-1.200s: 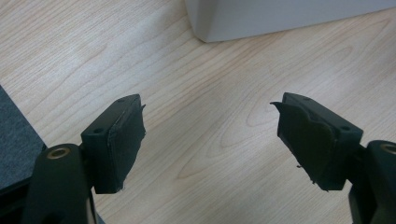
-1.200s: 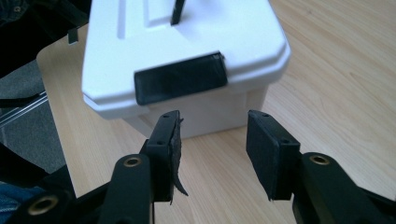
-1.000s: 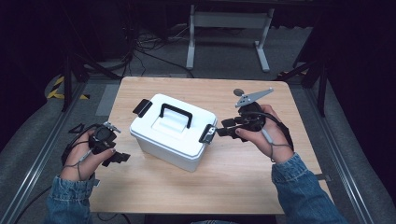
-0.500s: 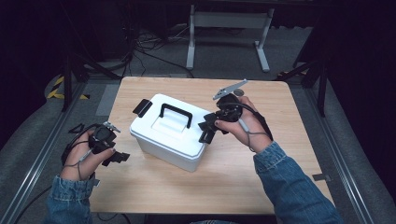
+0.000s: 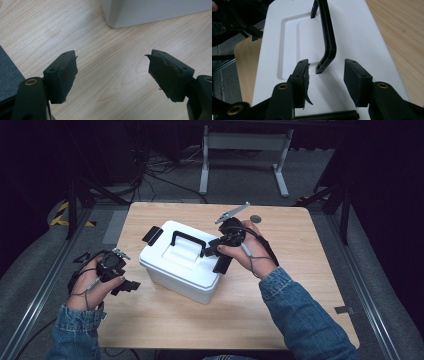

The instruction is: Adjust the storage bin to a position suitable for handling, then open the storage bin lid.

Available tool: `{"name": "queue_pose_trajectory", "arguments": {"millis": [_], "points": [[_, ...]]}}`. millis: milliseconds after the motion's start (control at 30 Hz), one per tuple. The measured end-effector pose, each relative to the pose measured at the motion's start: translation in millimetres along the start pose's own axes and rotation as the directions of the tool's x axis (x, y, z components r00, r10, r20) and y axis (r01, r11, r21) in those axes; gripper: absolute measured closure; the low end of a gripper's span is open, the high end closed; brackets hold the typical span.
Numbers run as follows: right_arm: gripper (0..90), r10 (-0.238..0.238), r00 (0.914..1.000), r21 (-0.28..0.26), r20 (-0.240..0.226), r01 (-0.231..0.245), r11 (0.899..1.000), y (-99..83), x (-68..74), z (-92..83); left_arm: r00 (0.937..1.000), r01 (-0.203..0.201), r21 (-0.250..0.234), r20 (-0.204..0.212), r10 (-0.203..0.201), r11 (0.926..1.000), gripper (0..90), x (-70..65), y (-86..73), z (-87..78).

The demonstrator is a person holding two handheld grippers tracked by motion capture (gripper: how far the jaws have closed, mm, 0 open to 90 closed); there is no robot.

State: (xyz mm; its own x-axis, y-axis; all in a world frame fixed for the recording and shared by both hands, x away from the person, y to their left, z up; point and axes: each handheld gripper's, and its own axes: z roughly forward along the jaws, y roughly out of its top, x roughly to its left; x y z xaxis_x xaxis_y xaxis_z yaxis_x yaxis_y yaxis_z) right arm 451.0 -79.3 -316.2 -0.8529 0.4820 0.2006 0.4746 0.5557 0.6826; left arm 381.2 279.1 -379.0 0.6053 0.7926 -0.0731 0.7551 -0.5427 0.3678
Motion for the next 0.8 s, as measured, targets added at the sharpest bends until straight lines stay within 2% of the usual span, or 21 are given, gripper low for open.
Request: {"name": "queue_pose_trajectory", "arguments": {"millis": [133, 333, 533, 600, 800], "points": [[56.5, 0.001, 1.0, 0.004, 0.0, -0.001, 1.0, 2.2, -1.2, 7.1, 1.0, -0.006, 0.004, -0.002, 0.006, 1.0, 23.6, 0.7, 0.2, 0.9], [61.8, 0.0, 1.0, 0.008, 0.002, 0.0, 1.0, 5.0, -1.7, 17.5, 1.0, -0.005, 0.0, -0.001, 0.005, 1.0, 23.6, 0.6, -0.1, 0.7], [72.4, -0.01, 0.9999, 0.01, 0.003, 0.01, 1.0, 6.9, 0.7, 23.1, 1.0, -0.002, 0.002, 0.0, 0.002, 1.0, 23.5, 0.4, -0.9, 0.6], [73.3, -0.012, 0.9999, 0.011, 0.003, 0.012, 1.0, 7.1, 1.2, 23.4, 1.0, 0.001, 0.001, 0.0, -0.001, 1.0, 23.5, 0.5, -1.1, 0.2], [84.0, -0.038, 0.9991, 0.014, -0.02, 0.039, 0.999, 8.1, 5.4, 25.8, 1.0, 0.0, 0.003, 0.002, 0.0, 1.0, 23.5, 0.0, -1.2, 1.1]]}}
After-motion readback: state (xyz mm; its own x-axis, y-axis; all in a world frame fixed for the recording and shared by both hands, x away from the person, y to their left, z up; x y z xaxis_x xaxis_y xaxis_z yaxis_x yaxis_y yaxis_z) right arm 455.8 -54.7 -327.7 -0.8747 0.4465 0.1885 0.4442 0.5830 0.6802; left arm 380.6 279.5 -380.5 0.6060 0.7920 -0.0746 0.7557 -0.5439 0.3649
